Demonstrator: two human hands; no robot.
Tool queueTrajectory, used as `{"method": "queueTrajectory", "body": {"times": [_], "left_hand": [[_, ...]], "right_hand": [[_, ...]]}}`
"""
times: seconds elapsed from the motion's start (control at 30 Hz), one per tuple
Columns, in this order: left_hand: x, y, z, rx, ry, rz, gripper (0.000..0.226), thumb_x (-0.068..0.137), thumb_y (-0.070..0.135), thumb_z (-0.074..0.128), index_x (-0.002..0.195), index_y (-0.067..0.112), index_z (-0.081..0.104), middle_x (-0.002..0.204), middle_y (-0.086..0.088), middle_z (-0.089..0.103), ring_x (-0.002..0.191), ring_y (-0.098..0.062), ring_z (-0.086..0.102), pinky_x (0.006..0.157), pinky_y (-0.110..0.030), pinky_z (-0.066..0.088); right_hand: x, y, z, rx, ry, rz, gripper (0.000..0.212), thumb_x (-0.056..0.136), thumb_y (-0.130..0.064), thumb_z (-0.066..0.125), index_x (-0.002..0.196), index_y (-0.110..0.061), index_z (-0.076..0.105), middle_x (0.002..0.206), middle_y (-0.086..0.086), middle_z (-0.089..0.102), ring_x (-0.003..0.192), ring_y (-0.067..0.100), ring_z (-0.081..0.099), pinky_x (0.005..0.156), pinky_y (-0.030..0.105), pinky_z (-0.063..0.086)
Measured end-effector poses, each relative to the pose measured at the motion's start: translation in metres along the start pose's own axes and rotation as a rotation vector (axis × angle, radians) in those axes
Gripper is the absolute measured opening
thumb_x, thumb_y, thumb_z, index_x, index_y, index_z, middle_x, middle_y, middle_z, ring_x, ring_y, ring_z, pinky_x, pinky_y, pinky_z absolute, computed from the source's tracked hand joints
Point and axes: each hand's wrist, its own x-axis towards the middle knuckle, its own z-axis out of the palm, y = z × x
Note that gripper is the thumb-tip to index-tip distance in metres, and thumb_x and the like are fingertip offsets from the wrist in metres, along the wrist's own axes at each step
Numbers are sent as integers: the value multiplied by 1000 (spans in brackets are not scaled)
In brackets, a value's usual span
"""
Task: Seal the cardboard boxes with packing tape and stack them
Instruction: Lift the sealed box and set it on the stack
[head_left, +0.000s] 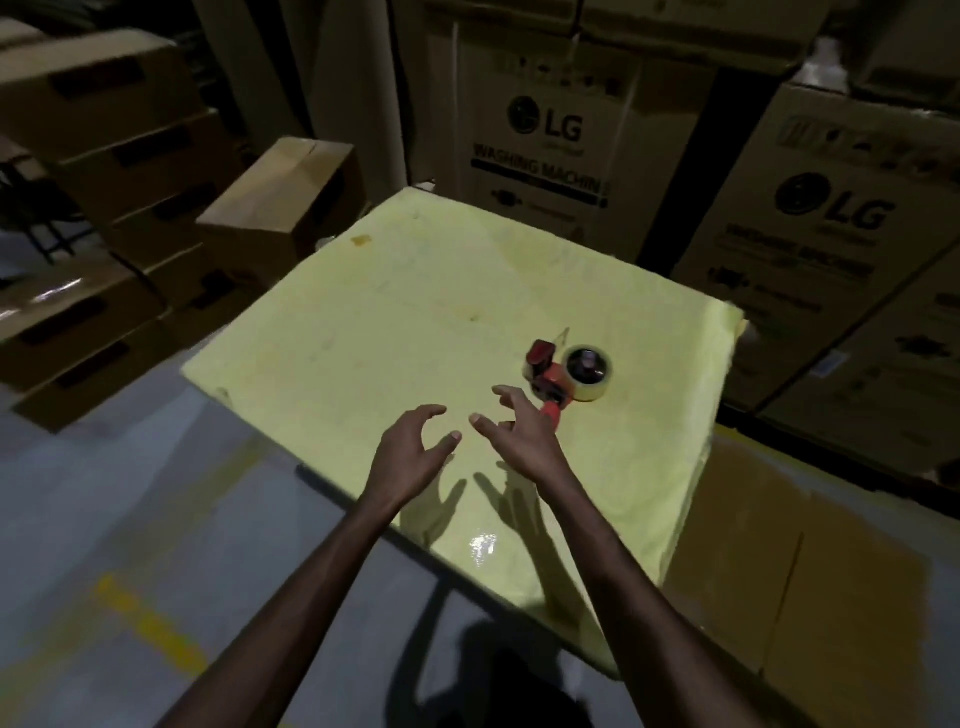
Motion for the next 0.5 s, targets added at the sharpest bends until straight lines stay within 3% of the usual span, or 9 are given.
{"method": "queueTrajectory", "body": {"times": [0.17, 0.33, 0.5], "left_hand": [[10, -40, -42, -109, 66, -78, 41, 96, 38, 71, 135, 24, 64, 137, 5, 65, 122, -20, 61, 95, -33, 48], [25, -98, -102, -109, 120, -172, 40, 98, 38, 69, 134, 22, 64, 137, 2, 64, 124, -17, 59, 93, -30, 45], [70, -156, -172, -99, 165, -257, 40, 97, 40, 70, 132, 23, 66, 135, 1, 66, 123, -19, 61, 95, -33, 49]], "right_hand": [[33, -29, 63, -64, -108, -26, 60, 93, -44, 71, 146, -26, 50, 149, 2, 51, 116, 24, 64, 100, 42, 53], [76, -64, 143, -89, -240, -41, 60, 93, -45, 71, 146, -26, 50, 150, 3, 52, 115, 24, 65, 101, 46, 53], [136, -104, 226, -90, -350, -73, 60, 94, -45, 70, 147, -24, 49, 150, 4, 52, 117, 22, 64, 101, 40, 52]]}}
